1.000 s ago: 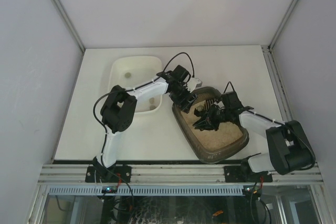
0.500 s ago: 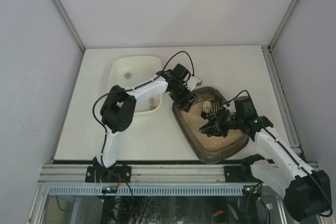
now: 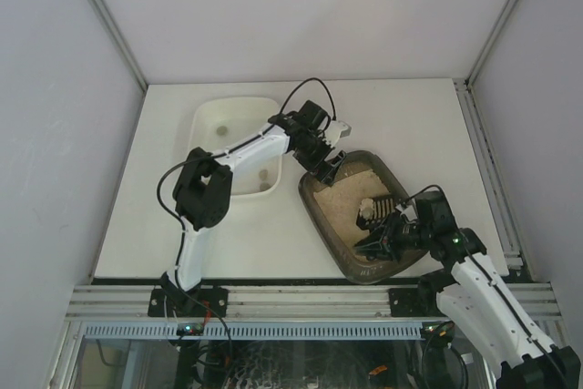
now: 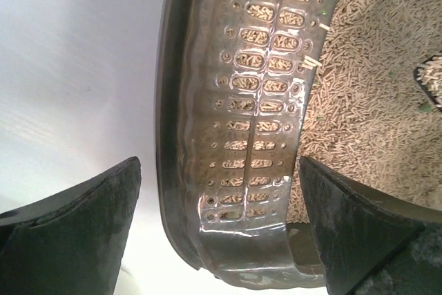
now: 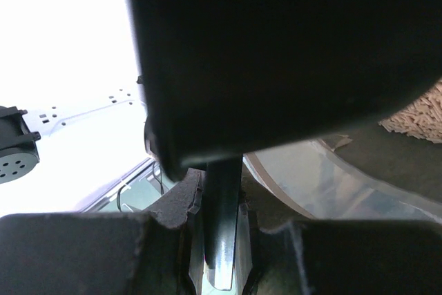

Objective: Clean the litter box

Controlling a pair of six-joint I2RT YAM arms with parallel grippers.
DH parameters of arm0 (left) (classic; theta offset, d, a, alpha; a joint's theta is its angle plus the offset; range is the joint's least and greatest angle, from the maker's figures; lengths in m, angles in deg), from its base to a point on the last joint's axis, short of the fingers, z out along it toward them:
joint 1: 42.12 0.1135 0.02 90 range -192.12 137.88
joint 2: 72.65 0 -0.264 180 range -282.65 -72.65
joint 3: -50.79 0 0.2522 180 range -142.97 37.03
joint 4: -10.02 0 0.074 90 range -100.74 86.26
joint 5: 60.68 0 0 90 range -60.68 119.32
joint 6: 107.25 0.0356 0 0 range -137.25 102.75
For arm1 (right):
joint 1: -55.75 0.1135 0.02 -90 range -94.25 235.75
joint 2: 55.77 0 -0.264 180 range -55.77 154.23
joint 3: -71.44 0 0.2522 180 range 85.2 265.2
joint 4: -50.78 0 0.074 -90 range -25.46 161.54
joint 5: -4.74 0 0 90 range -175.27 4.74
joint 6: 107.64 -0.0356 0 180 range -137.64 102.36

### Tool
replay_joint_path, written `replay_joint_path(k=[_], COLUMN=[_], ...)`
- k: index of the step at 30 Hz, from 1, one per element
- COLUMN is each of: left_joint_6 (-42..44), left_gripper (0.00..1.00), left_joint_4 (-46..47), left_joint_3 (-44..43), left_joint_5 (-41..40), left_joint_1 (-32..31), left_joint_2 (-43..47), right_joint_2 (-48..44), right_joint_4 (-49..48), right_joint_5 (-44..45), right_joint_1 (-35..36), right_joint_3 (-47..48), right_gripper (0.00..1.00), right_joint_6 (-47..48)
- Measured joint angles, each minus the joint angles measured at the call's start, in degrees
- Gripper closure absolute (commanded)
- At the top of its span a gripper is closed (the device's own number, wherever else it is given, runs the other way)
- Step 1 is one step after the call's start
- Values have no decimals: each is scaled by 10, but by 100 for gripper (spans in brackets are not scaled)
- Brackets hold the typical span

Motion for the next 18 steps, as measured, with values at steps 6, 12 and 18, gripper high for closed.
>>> replay_joint_path(k=[6, 12, 18], left_joint_6=[-20, -53, -122], left_gripper=[0, 0, 0], left_joint_4=[-15, -6, 45], left_joint_3=[-9, -20, -53], left_joint_5=[44, 58, 10], left_joint_1=[4, 10, 8], left_joint_2=[0, 0, -1], right_joint_2=[-34, -49, -58], right_joint_4=[22, 24, 24], right_joint_5=[-2, -6, -12], right_joint_1=[0, 0, 1], right_joint_3=[-10, -10, -10], right_gripper=[100, 100, 100], right_joint_6=[3, 13, 17])
